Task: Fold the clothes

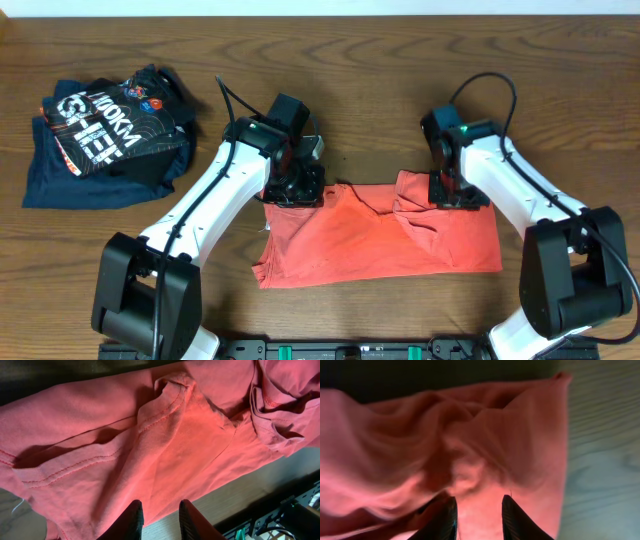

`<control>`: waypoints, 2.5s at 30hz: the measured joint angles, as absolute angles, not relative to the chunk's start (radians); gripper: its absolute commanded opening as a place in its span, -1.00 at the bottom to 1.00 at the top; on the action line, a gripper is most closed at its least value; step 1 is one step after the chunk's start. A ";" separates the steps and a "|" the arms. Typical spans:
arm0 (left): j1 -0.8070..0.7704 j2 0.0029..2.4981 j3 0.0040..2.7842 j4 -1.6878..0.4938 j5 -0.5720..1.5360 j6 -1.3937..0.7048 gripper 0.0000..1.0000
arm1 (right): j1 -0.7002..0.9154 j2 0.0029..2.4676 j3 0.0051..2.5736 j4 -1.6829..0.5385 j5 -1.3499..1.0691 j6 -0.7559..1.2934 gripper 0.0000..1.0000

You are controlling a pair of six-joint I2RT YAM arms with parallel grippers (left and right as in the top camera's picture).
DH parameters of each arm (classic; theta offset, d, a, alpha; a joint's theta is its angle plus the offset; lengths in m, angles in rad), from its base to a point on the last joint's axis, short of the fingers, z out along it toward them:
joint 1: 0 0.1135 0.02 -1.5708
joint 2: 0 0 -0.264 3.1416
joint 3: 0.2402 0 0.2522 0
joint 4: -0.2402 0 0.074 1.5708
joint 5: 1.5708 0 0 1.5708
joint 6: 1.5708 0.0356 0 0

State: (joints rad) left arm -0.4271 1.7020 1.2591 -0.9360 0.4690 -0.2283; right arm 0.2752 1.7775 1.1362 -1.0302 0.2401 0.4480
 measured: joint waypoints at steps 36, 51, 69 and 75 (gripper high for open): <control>-0.427 1.702 1.259 -0.930 0.469 -0.228 -0.46 | 0.340 1.777 1.041 -1.177 -0.422 -0.182 -0.88; -0.427 1.702 1.259 -0.930 0.469 -0.228 -0.46 | 0.281 1.655 1.084 -1.029 -0.124 0.050 -0.39; -0.427 1.702 1.259 -0.930 0.469 -0.228 -0.46 | 0.246 1.685 0.994 -0.933 -0.162 0.116 -0.97; -0.427 1.702 1.259 -0.930 0.469 -0.228 -0.46 | 0.256 1.686 0.992 -1.012 -0.393 -0.059 -0.93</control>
